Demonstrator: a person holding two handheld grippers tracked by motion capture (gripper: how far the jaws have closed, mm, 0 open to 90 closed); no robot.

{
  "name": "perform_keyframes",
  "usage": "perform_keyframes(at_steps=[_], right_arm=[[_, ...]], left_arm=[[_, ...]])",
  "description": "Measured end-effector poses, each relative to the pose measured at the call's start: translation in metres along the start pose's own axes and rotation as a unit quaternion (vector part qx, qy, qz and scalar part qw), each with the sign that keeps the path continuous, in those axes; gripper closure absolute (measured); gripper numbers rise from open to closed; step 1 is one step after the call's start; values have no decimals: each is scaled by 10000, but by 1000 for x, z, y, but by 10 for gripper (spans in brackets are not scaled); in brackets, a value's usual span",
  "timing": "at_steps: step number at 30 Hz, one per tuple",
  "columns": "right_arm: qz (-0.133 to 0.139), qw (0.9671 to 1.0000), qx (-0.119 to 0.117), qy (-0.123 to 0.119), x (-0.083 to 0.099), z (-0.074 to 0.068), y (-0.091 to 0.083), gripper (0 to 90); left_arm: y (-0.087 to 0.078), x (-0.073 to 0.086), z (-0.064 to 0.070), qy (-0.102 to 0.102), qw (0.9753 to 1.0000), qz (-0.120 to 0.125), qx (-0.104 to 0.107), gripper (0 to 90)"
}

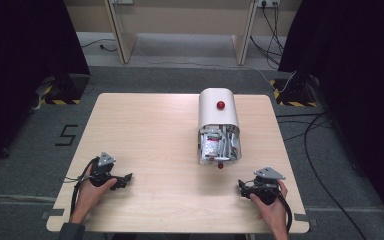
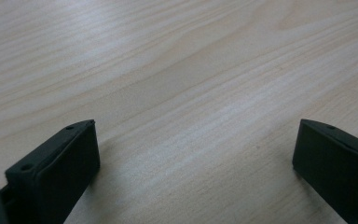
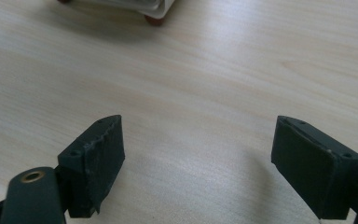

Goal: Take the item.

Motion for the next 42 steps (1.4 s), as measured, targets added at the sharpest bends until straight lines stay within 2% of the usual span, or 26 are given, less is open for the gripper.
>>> perform_keyframes(at_steps=[5, 11, 19, 26, 33, 39, 42], right_arm=[[141, 9999, -71, 58, -3, 2, -7, 181], [309, 9994, -123, 14, -8, 3, -14, 194], [534, 9986, -49, 10, -21, 3, -37, 250], [688, 9976, -10, 35, -30, 4, -51, 252], [830, 9965, -32, -73, -38, 2, -67, 285], [909, 9957, -100, -146, -45, -5, -80, 310], [1003, 9945, -154, -265, -52, -10, -90, 331]], left_arm=[[0, 0, 0, 0, 10000, 0, 0, 0], [0, 0, 0, 1, 10000, 0, -1, 0], [0, 0, 0, 1, 10000, 0, -1, 0], [0, 0, 0, 1, 10000, 1, -1, 0], [0, 0, 0, -2, 10000, 1, 0, 0], [0, 0, 0, 16, 10000, -12, -3, 0], [0, 0, 0, 6, 10000, -2, 1, 0]])
Point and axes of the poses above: each handheld gripper's, and its own axes: y roughly forward along the jaws, x roughly out of its underside, z roughly to its right, the point moved 3 cm from there along y, roughly forward along the jaws, and after that the axes turned 11 degrees about x, right-handed, at the moved point
